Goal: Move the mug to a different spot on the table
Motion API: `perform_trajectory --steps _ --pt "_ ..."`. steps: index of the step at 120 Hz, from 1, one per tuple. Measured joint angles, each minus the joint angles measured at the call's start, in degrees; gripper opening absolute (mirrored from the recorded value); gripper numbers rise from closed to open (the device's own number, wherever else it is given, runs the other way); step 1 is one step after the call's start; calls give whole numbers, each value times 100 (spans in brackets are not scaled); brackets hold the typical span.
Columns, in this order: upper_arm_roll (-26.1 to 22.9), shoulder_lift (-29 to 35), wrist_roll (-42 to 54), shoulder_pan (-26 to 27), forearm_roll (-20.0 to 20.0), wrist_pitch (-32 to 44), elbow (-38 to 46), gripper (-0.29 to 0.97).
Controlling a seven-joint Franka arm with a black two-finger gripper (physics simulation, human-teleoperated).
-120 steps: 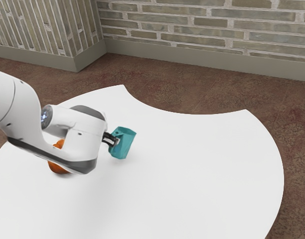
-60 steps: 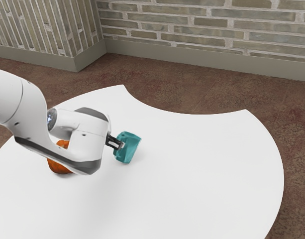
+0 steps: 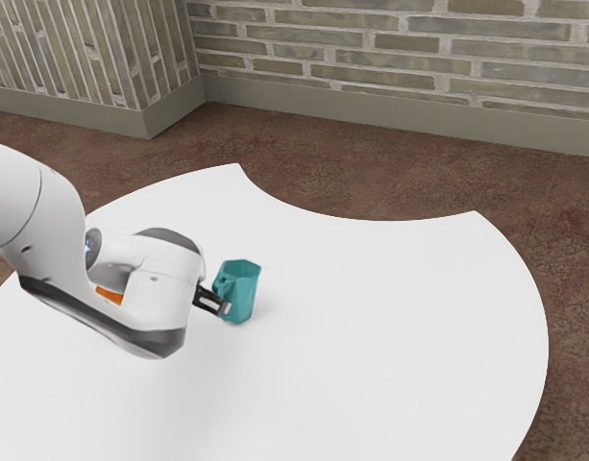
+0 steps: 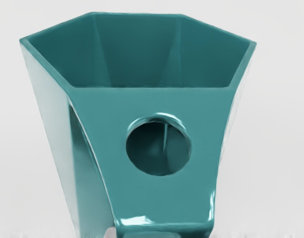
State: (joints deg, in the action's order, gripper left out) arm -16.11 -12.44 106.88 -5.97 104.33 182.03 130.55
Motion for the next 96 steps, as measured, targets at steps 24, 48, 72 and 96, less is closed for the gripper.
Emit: perform_trajectory --steps 24,48,72,96 --pt "-1 54 7 18 5 -1 115 32" --pt "-3 260 12 37 2 2 154 52" --pt "-6 1213 2 134 6 15 634 60" --pt "-21 1323 -55 319 -104 689 -459 64"
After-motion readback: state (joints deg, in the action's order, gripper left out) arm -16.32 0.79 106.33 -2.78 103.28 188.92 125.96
